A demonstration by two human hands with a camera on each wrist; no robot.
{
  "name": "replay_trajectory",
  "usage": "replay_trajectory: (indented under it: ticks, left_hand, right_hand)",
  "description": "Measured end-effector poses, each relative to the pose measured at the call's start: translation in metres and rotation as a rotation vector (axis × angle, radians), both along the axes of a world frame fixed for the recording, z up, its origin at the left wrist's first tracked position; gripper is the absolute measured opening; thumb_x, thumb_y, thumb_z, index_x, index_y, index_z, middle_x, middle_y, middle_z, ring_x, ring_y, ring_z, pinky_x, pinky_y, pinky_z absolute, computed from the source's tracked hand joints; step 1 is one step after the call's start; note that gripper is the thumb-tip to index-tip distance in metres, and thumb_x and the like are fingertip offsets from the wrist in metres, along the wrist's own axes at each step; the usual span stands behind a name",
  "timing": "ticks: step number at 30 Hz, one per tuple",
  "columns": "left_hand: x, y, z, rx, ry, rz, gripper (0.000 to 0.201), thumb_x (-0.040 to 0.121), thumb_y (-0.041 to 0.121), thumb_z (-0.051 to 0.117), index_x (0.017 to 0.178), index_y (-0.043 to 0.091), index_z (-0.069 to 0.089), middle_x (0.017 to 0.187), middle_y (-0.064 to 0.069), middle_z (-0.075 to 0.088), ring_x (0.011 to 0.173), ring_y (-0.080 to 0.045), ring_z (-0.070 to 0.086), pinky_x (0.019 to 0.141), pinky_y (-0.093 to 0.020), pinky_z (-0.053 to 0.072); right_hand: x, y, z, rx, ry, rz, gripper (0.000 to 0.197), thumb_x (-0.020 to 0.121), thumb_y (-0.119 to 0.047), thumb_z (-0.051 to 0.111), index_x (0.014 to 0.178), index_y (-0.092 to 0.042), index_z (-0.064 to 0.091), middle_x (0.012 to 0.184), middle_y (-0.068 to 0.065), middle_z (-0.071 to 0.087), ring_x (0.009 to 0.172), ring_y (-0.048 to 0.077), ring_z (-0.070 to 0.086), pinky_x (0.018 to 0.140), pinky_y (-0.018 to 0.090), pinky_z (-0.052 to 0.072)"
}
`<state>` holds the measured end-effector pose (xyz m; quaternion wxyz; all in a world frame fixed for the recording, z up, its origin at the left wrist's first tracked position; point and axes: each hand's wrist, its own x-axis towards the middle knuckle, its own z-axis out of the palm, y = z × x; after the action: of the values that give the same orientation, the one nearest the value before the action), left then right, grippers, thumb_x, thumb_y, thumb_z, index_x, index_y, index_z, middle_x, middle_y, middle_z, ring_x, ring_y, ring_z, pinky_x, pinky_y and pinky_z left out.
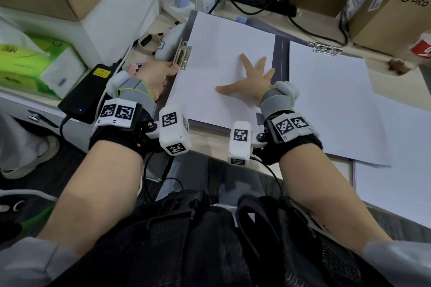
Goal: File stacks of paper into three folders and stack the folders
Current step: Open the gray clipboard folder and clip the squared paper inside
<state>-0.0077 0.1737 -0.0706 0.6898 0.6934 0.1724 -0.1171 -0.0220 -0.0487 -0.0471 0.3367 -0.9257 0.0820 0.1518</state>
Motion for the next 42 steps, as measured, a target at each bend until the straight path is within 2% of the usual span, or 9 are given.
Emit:
replay_trajectory:
  ticks: [10,13,16,22,26,31,35,40,42]
  left_hand:
    - [-0.027,0.000,0.009,-0.096,-0.047,0.049,0.023,0.086,0.015,0.055,0.064,0.018,0.049,0.061,-0.001,0.050,0.051,-0.016,0.046,0.056,-0.026,0.034]
    - [-0.035,-0.002,0.021,-0.162,-0.125,0.102,0.011,0.069,0.027,0.068,0.069,0.017,0.064,0.068,0.000,0.061,0.061,-0.016,0.059,0.062,-0.026,0.045]
    - [-0.041,-0.015,0.040,-0.326,-0.233,0.005,0.017,0.086,0.026,0.058,0.077,0.018,0.070,0.079,0.000,0.067,0.069,-0.014,0.065,0.066,-0.025,0.050]
    - [-0.069,-0.055,0.079,-0.391,-0.394,-0.303,0.033,0.101,0.037,0.030,0.103,0.021,0.059,0.079,0.010,0.070,0.076,-0.013,0.070,0.073,-0.035,0.059]
    - [-0.081,-0.080,0.092,-0.356,-0.466,-0.549,0.042,0.103,0.038,0.019,0.131,0.023,0.046,0.119,0.011,0.061,0.105,-0.018,0.064,0.093,-0.043,0.052]
    - [-0.086,-0.119,0.099,-0.187,-0.482,-0.708,0.050,0.103,0.039,0.009,0.142,0.026,0.037,0.148,0.013,0.039,0.130,-0.014,0.047,0.107,-0.037,0.041]
    - [-0.080,-0.143,0.088,-0.082,-0.370,-0.662,0.037,0.103,0.040,0.023,0.124,0.029,0.052,0.130,0.010,0.054,0.125,-0.016,0.049,0.107,-0.036,0.036]
    - [-0.073,-0.174,0.059,0.015,-0.100,-0.576,0.014,0.097,0.028,0.049,0.085,0.021,0.052,0.086,0.001,0.049,0.078,-0.015,0.050,0.081,-0.033,0.045]
    - [-0.070,-0.183,0.051,0.016,-0.028,-0.556,0.012,0.095,0.027,0.052,0.095,0.016,0.055,0.088,0.000,0.053,0.076,-0.015,0.056,0.079,-0.033,0.050]
  right_hand:
    - [-0.010,-0.002,0.008,0.021,-0.066,-0.055,0.097,0.072,-0.051,0.075,0.149,-0.032,0.019,0.160,0.002,-0.009,0.145,0.032,-0.018,0.118,0.054,0.006]
    - [-0.017,-0.011,0.018,0.038,-0.066,-0.028,0.092,0.074,-0.051,0.073,0.148,-0.023,0.027,0.158,0.004,0.017,0.146,0.028,0.011,0.118,0.043,0.018]
    - [-0.034,-0.019,0.036,0.148,-0.129,0.056,0.084,0.077,-0.045,0.073,0.145,-0.013,0.036,0.148,0.004,0.038,0.135,0.018,0.037,0.105,0.024,0.032]
    - [-0.067,-0.036,0.049,0.379,-0.198,0.274,0.119,0.054,-0.058,0.077,0.151,-0.023,0.018,0.157,-0.005,0.021,0.145,0.011,0.016,0.114,0.026,0.019]
    - [-0.076,-0.045,0.053,0.386,-0.315,0.278,0.125,0.052,-0.058,0.076,0.152,-0.021,0.011,0.158,-0.002,0.020,0.145,0.012,0.017,0.119,0.031,0.016]
    - [-0.089,-0.061,0.060,0.510,-0.586,0.033,0.062,0.078,-0.039,0.057,0.134,-0.014,0.047,0.129,0.007,0.058,0.125,0.024,0.052,0.103,0.042,0.043]
    - [-0.101,-0.075,0.069,0.551,-0.795,-0.208,0.029,0.079,-0.030,0.048,0.105,-0.020,0.057,0.103,0.005,0.066,0.102,0.029,0.062,0.086,0.047,0.051]
    - [-0.117,-0.103,0.065,0.733,-0.857,-0.438,0.017,0.086,-0.014,0.045,0.096,-0.025,0.054,0.098,-0.003,0.064,0.100,0.025,0.060,0.080,0.057,0.053]
    - [-0.121,-0.115,0.059,0.869,-0.821,-0.535,0.020,0.093,-0.006,0.043,0.090,-0.024,0.050,0.093,-0.006,0.060,0.091,0.019,0.058,0.065,0.048,0.058]
